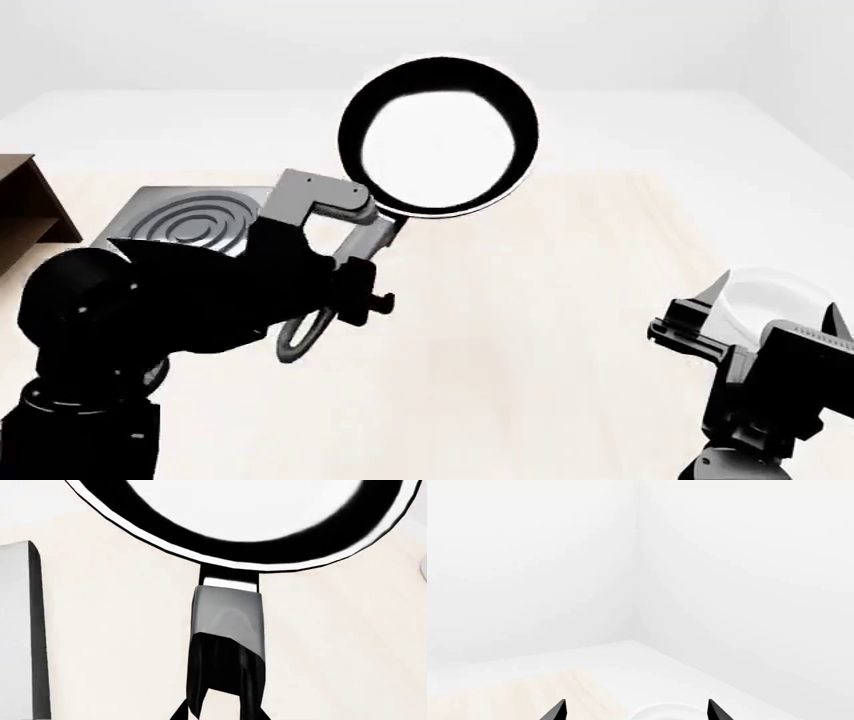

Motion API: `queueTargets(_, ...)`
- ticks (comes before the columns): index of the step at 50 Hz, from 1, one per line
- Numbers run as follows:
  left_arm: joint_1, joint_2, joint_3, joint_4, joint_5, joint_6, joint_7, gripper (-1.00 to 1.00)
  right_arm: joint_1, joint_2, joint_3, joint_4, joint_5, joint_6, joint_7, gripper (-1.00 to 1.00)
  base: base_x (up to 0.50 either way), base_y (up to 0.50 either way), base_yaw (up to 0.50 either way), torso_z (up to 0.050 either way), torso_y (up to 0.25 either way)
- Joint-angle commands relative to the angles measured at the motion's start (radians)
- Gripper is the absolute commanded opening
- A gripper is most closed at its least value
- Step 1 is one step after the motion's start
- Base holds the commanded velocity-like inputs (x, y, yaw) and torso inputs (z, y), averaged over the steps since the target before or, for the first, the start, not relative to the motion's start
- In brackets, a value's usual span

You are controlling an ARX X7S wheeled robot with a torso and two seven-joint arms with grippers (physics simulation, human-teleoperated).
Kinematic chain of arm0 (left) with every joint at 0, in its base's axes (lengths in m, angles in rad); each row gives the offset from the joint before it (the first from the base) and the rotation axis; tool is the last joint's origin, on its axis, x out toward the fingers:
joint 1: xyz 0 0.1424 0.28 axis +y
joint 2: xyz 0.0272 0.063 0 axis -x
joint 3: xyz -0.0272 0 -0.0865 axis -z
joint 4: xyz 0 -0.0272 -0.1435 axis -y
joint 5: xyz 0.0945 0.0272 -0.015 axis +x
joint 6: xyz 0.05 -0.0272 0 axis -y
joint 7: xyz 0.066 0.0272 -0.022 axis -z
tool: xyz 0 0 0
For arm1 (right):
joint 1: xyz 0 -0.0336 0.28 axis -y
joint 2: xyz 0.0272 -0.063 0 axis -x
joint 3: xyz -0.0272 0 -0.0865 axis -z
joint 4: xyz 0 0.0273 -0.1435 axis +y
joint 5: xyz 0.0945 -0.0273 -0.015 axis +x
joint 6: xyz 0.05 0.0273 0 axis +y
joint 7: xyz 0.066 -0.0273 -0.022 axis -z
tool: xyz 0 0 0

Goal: Put the frying pan on top of the cabinet.

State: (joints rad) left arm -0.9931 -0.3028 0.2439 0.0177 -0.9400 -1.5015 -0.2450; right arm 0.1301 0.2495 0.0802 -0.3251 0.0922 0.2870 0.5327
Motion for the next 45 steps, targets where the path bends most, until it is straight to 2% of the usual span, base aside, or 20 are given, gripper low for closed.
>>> queueTargets(1,-0.425,-0.108,-0.001,-0.495,0.168,0.173,0.062,-1.0,0.0,0.005,-0.004,-0.004,0.004,0.005,0.002,1.0,0.0,0.0,0.0,0.0,0.0)
queueTargets(5,-0.524,-0.122,0.037,-0.699,0.253,0.284,0.105,-1.0,0.003,0.006,-0.007,-0.003,0.005,0.006,0.002,1.0,0.0,0.0,0.0,0.0,0.002)
queueTargets(6,-0.574,-0.124,0.044,-0.818,0.287,0.339,0.121,-1.0,0.004,0.007,-0.011,-0.003,0.003,0.008,0.003,1.0,0.0,0.0,0.0,0.0,0.0)
queueTargets(7,-0.582,-0.121,0.051,-0.835,0.293,0.349,0.13,-1.0,0.004,0.007,-0.012,-0.004,0.002,0.009,0.003,1.0,0.0,0.0,0.0,0.0,0.0)
queueTargets(11,-0.768,-0.092,0.121,-1.284,0.432,0.573,0.166,-1.0,0.001,0.008,-0.013,-0.012,0.003,0.01,0.005,1.0,0.0,0.0,0.0,0.0,0.003)
queueTargets(12,-0.786,-0.094,0.117,-1.325,0.452,0.593,0.16,-1.0,0.0,0.008,-0.014,-0.007,0.002,0.006,0.006,1.0,0.0,0.0,0.0,0.0,0.0)
queueTargets(24,-0.788,-0.224,-0.283,-1.326,0.662,0.61,-0.098,-1.0,-0.01,0.014,-0.008,0.007,0.012,-0.006,0.005,1.0,0.0,0.0,0.0,0.0,0.002)
queueTargets(35,-0.772,-0.352,-0.417,-1.325,0.767,0.631,-0.181,-1.0,-0.006,0.013,-0.024,0.006,0.009,-0.002,0.009,1.0,0.0,0.0,0.0,0.0,0.001)
queueTargets(40,-0.762,-0.414,-0.473,-1.312,0.749,0.636,-0.213,-1.0,-0.005,0.012,-0.032,0.016,0.007,-0.005,0.01,1.0,0.0,0.0,0.0,0.0,0.0)
queueTargets(45,-0.713,-0.429,-0.502,-1.253,0.731,0.602,-0.235,-1.0,-0.003,0.012,-0.038,0.022,0.004,-0.006,0.011,1.0,0.0,0.0,0.0,0.0,0.002)
